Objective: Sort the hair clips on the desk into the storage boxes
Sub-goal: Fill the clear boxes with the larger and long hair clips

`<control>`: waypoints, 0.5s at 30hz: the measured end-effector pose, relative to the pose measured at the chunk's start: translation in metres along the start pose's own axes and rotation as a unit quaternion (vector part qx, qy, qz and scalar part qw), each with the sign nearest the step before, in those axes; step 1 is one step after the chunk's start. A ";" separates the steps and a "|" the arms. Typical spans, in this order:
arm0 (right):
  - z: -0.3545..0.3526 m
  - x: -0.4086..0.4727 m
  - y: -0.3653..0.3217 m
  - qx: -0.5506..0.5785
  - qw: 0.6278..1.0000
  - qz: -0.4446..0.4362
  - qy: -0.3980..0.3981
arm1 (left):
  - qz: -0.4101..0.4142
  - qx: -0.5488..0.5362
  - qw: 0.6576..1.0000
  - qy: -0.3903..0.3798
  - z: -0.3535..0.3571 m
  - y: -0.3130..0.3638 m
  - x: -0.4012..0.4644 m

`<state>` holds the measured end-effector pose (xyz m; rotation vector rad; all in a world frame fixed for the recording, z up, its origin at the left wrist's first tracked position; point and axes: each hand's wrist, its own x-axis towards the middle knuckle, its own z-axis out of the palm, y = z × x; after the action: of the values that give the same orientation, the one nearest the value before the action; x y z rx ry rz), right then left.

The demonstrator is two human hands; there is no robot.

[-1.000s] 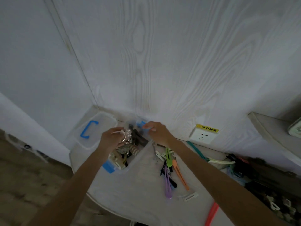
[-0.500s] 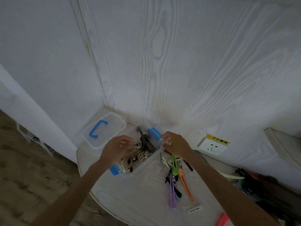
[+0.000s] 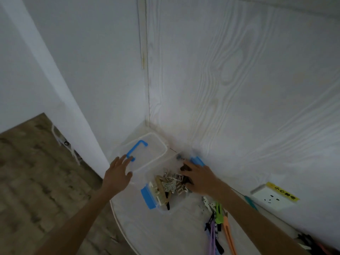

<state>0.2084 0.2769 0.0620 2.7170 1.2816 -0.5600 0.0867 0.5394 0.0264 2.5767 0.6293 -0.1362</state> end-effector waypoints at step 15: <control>-0.082 0.054 -0.046 0.267 0.959 0.091 0.037 | -0.345 -0.580 0.738 0.011 -0.021 -0.001 -0.001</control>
<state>0.2287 0.3649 0.1222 3.2713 0.9862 -0.9022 0.0853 0.5501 0.0450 1.0615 1.1693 0.0526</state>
